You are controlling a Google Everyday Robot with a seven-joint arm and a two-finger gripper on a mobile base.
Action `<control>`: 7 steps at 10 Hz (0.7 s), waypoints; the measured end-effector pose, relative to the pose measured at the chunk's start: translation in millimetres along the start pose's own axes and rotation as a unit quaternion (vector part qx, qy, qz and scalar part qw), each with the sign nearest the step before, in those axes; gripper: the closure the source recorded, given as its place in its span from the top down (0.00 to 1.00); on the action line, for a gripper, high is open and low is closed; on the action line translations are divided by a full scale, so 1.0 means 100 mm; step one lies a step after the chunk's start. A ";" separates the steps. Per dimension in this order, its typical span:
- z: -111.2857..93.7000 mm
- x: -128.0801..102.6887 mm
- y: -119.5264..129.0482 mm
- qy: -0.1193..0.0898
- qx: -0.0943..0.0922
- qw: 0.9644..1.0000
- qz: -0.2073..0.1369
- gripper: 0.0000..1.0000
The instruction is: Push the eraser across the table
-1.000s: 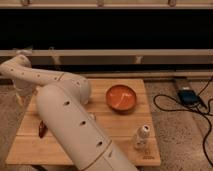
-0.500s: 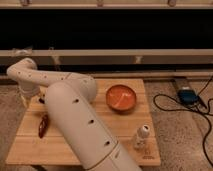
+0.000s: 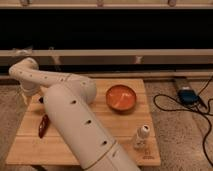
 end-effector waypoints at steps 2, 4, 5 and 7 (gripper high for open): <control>0.05 -0.16 0.00 -0.006 0.000 1.000 -0.007 0.65; 0.14 -0.28 -0.08 -0.005 0.002 1.000 -0.009 0.65; 0.21 -0.34 -0.11 -0.003 0.002 1.000 -0.011 0.65; 0.35 -0.43 -0.13 0.003 0.001 1.000 -0.013 0.65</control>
